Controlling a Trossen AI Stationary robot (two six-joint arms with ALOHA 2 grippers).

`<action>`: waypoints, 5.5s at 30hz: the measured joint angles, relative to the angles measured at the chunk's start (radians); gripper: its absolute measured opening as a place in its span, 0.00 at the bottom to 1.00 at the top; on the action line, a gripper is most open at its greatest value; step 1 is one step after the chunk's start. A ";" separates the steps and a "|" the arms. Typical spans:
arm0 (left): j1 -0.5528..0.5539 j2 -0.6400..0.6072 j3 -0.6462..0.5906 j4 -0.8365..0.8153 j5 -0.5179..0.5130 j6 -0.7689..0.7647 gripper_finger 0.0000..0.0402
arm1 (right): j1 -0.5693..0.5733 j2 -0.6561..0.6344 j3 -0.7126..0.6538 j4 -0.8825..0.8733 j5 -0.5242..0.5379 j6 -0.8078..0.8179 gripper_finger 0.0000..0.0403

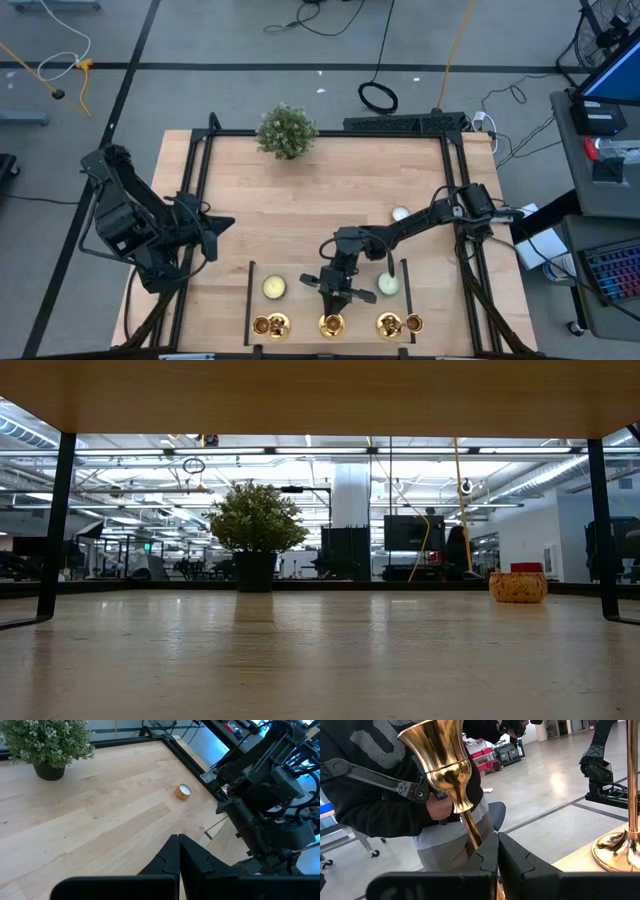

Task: Pick & Place candle stick holders
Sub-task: Put the gold candle holder on the shelf

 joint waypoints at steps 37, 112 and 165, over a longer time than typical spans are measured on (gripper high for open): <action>0.000 0.000 0.000 0.001 0.000 0.014 0.00 | -0.027 0.000 0.001 -0.065 0.080 -0.012 0.00; 0.000 0.000 0.000 -0.017 0.053 0.052 0.00 | 0.013 -0.216 -0.104 -0.472 0.195 -0.155 0.00; 0.000 0.000 0.000 0.010 0.053 0.055 0.00 | 0.043 -0.178 -0.056 -0.450 0.205 -0.139 0.00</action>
